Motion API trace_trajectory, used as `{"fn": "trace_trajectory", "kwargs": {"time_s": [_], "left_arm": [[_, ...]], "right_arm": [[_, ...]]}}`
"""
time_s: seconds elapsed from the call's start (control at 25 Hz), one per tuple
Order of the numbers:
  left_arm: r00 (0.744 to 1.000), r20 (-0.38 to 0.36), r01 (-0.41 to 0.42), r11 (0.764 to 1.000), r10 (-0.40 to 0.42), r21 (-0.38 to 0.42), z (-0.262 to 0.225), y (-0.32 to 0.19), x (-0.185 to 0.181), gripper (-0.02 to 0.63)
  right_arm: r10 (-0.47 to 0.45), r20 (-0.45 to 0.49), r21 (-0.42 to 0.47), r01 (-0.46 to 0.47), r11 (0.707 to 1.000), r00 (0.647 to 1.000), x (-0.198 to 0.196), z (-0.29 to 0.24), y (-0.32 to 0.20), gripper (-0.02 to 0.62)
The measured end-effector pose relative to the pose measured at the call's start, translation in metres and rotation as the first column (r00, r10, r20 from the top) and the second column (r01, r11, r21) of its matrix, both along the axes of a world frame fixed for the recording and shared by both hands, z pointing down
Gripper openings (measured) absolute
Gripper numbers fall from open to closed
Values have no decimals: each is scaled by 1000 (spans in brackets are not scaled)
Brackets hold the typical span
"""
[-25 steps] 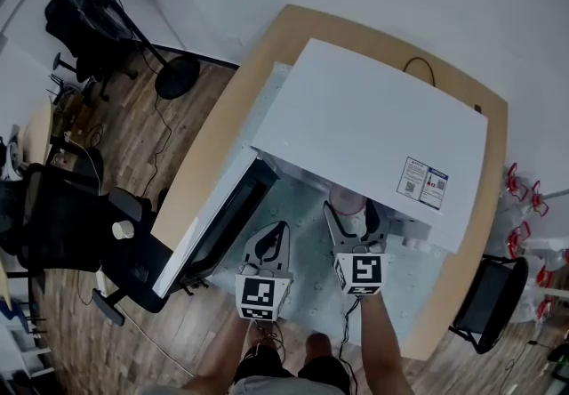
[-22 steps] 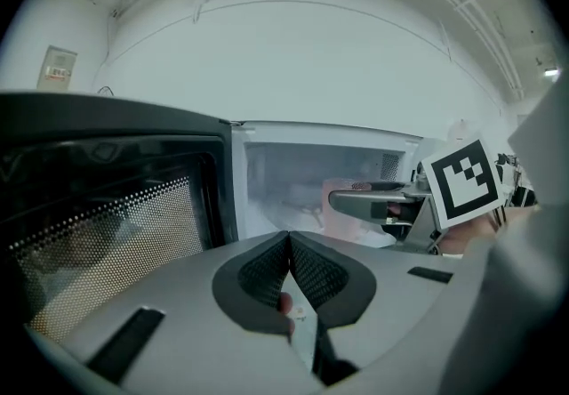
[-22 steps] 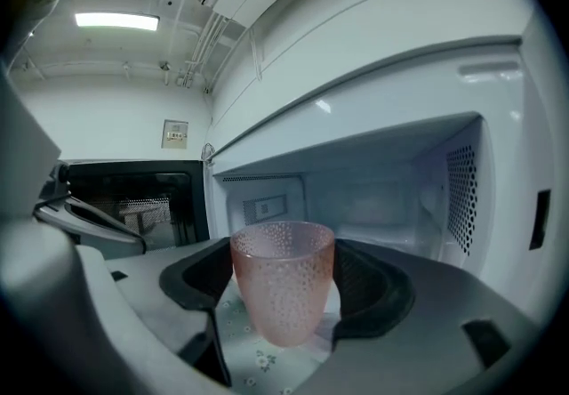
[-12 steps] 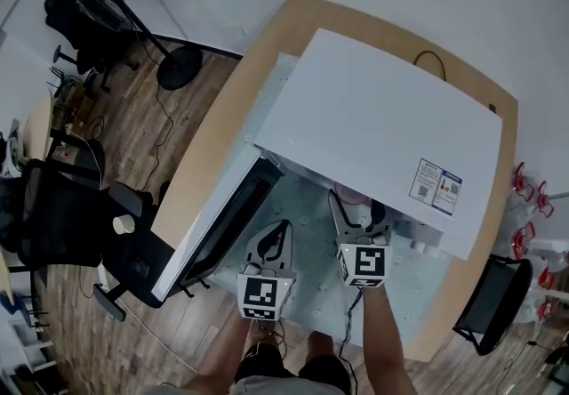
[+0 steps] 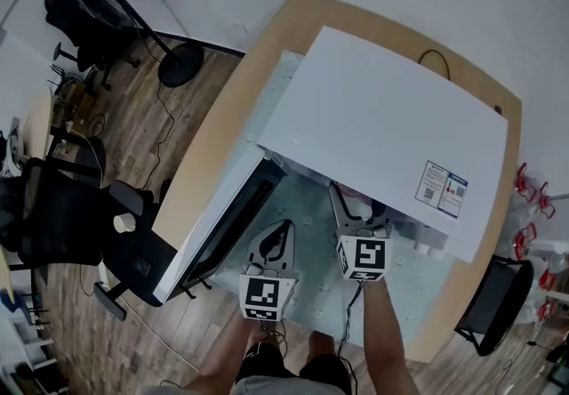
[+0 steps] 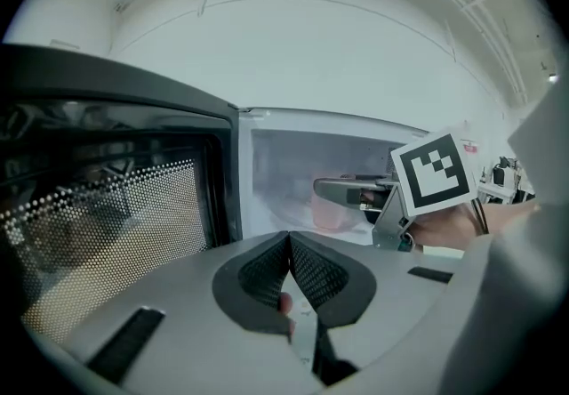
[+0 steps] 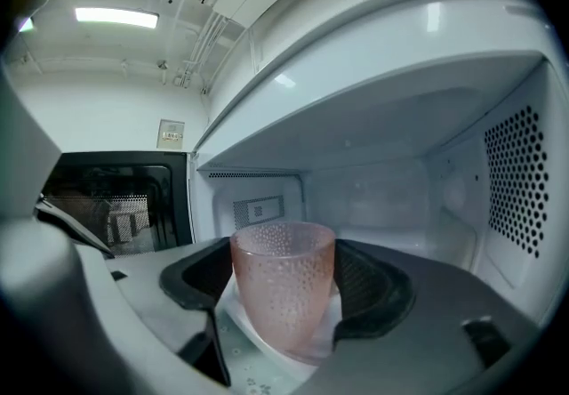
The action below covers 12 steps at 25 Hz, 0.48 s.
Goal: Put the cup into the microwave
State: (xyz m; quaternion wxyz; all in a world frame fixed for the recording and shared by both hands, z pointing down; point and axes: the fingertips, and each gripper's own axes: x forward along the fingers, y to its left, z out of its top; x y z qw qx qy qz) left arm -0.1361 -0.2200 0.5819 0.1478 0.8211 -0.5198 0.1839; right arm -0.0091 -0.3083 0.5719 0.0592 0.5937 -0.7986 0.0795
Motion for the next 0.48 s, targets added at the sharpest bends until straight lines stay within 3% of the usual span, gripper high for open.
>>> {"fn": "trace_trajectory", "kwargs": {"time_s": [0.48], "left_arm": [[1000, -1, 12, 1000, -12, 6, -4, 2, -4, 23]], "right_arm": [[8, -18, -27, -8, 1000, 1000, 2, 5, 3, 362]]}}
